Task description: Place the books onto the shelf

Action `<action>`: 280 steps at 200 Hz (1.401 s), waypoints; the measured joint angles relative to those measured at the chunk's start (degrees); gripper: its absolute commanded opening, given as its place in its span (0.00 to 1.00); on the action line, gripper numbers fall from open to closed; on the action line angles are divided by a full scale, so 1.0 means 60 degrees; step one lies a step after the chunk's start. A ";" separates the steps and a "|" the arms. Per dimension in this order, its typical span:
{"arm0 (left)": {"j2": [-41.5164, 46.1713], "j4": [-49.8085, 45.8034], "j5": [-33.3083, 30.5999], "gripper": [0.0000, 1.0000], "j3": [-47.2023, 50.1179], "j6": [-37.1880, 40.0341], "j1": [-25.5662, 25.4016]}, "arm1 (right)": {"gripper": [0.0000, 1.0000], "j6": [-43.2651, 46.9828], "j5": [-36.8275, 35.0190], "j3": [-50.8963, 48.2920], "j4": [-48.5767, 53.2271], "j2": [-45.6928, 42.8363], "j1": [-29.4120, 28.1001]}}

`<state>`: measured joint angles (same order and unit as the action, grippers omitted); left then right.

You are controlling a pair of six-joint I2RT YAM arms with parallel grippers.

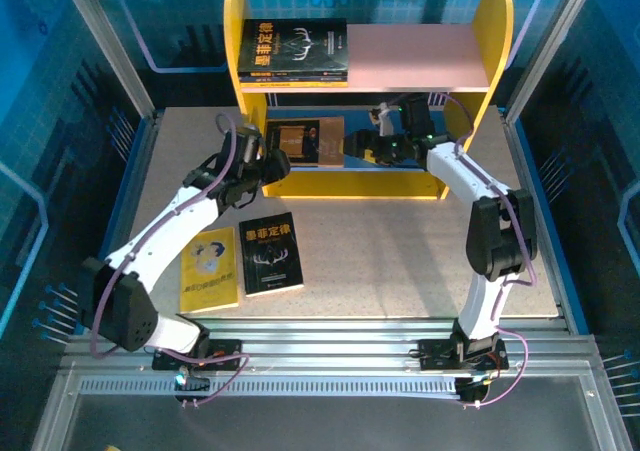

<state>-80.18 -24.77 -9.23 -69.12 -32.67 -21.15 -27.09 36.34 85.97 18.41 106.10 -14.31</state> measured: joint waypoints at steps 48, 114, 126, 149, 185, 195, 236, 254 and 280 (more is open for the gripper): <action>0.1446 -0.1300 -0.0350 0.67 0.0484 0.0222 0.0124 | 0.89 0.0248 -0.0597 -0.1767 0.0069 -0.1636 -0.0033; 0.2863 -0.2637 -0.0153 0.66 0.2885 -0.0484 0.0142 | 0.87 -0.0382 -0.2313 -0.4761 -0.0546 -0.3362 -0.2455; 0.3100 -0.2692 0.0047 0.66 0.3497 -0.0772 0.0142 | 0.84 -0.0641 -0.2514 -0.5060 -0.0736 -0.3271 -0.3005; 0.3355 -0.2758 0.0353 0.66 0.4397 -0.1213 0.0142 | 0.81 -0.1169 -0.2867 -0.5278 -0.1209 -0.2790 -0.3891; 0.3410 -0.2579 0.0736 0.66 0.5213 -0.1694 0.0142 | 0.74 -0.1410 -0.3268 -0.4674 -0.1435 -0.1355 -0.4856; 0.3377 -0.2488 0.0809 0.66 0.5337 -0.1800 0.0142 | 0.73 -0.1417 -0.3333 -0.4317 -0.1399 -0.0947 -0.5053; 0.3056 -0.1971 0.0933 0.65 0.5694 -0.1869 0.0142 | 0.63 -0.1224 -0.3501 -0.3129 -0.1293 0.0007 -0.5537; 0.2932 -0.1690 0.1016 0.65 0.5869 -0.1942 0.0142 | 0.60 -0.1133 -0.3574 -0.2881 -0.1213 0.0193 -0.5592; 0.2619 -0.1370 0.1096 0.65 0.6047 -0.2055 0.0142 | 0.55 -0.0984 -0.3821 -0.2674 -0.0994 0.0433 -0.5679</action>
<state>-64.47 -32.99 -2.66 -32.84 -44.99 -20.29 -32.99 13.41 69.93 12.45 108.71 -48.38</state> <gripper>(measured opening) 0.652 0.570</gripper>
